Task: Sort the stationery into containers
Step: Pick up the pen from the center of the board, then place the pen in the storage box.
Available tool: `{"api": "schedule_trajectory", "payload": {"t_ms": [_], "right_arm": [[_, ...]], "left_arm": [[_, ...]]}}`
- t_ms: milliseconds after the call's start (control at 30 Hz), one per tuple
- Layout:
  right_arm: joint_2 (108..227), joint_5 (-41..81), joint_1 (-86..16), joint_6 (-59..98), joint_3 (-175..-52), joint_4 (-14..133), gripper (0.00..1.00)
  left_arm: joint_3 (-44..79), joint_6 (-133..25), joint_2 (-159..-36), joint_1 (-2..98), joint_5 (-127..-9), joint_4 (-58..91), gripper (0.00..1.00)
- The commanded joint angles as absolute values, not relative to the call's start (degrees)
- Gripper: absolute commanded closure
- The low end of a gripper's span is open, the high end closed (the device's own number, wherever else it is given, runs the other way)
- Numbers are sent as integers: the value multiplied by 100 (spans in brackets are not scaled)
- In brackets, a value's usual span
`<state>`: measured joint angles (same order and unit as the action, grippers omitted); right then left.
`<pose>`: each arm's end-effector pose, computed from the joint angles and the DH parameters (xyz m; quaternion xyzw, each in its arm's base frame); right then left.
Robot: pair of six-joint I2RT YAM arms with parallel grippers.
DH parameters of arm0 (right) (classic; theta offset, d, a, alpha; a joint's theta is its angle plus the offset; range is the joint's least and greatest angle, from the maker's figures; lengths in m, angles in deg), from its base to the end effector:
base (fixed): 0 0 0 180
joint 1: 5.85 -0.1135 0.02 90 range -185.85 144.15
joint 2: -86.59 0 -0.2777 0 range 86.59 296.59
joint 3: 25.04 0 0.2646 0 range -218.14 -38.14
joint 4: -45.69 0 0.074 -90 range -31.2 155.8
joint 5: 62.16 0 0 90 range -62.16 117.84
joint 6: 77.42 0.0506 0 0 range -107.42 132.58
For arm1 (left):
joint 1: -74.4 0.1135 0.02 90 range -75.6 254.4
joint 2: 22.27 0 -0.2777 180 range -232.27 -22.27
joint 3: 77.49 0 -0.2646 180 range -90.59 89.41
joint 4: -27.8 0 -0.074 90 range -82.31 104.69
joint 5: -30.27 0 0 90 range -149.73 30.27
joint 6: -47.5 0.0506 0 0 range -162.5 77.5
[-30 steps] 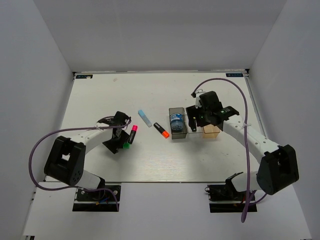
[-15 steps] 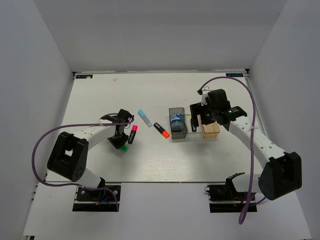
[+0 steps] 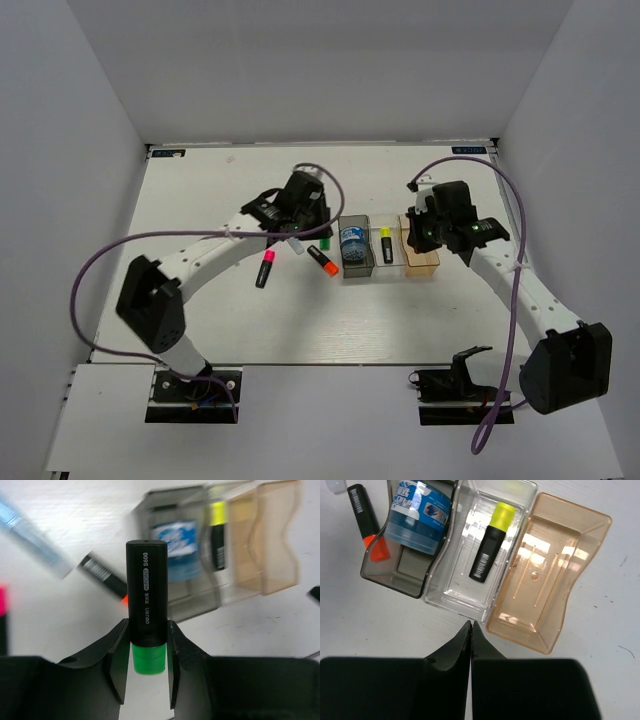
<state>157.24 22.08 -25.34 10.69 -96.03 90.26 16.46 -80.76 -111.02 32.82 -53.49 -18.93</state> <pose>0.2638 0.0988 0.2903 -0.1899 0.9005 0.1052 0.3767 0.2723 -0.2342 0.2842 0.0083 0.9367 -0.1830 0.2983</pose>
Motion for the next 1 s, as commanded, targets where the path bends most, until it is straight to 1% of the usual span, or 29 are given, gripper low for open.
{"api": "schedule_trajectory", "payload": {"t_ms": [0,33,67,100,167,200,300,433,500,567,600,633,667,700,767,800,833,867,900,933,967], "right_arm": [[15349,2388,-2431,1188,-9370,8947,100],[15313,2406,-2353,1197,-9343,8912,100],[15269,2432,-2308,1214,-9308,8895,100],[15208,2415,-2238,1214,-9247,8877,100],[15120,2397,-2150,1223,-9237,8877,100],[15110,2388,-2124,1223,-9229,8868,100],[15084,2388,-2044,1223,-9220,8859,100],[15049,2310,-1930,1223,-9202,8859,100],[15049,2257,-1939,1223,-9211,8877,100],[15031,2248,-1904,1223,-9228,8886,100],[15031,2230,-1860,1214,-9220,8912,100],[15040,2221,-1860,1223,-9211,8895,100],[15040,2187,-1851,1223,-9220,8894,100],[15031,2169,-1816,1223,-9220,8903,100],[15049,2099,-1807,1223,-9202,8912,95],[15057,2081,-1807,1223,-9202,8921,93],[15066,2063,-1790,1223,-9202,8921,90],[15066,2046,-1781,1223,-9202,8930,84],[15075,2028,-1781,1223,-9202,8930,84],[15084,2019,-1746,1223,-9202,8930,84],[15067,2010,-1719,1232,-9211,8930,84]], "left_arm": [[492,-7660,-11902,3081,-6227,-1299,100],[286,-7678,-12452,3028,-6271,-1308,100],[75,-7704,-12631,2993,-6289,-1308,100],[-519,-7765,-13112,2949,-6385,-1273,100],[-857,-7975,-13414,2913,-6526,-1247,100],[-1294,-8046,-13807,2896,-6657,-1264,100],[-1701,-8328,-14248,2844,-6773,-1211,100],[-1808,-8504,-14505,2782,-6738,-1124,100],[-1808,-8600,-14636,2764,-6755,-1045,95],[-1843,-8662,-14707,2747,-6781,-1035,87],[-1826,-8723,-14760,2738,-6773,-1062,74],[-1817,-8733,-14769,2738,-6808,-1036,67],[-1817,-8741,-14769,2720,-6791,-1035,52],[-1817,-8733,-14752,2711,-6773,-1062,45],[-1834,-8715,-14725,2703,-6790,-1071,34],[-1843,-8715,-14699,2711,-6773,-1088,32],[-1852,-8715,-14690,2711,-6764,-1114,32],[-1843,-8698,-14664,2720,-6764,-1123,32],[-1852,-8680,-14603,2711,-6781,-1141,37],[-1843,-8663,-14576,2720,-6782,-1141,45],[-1809,-8636,-14506,2711,-6808,-1150,58]]}}
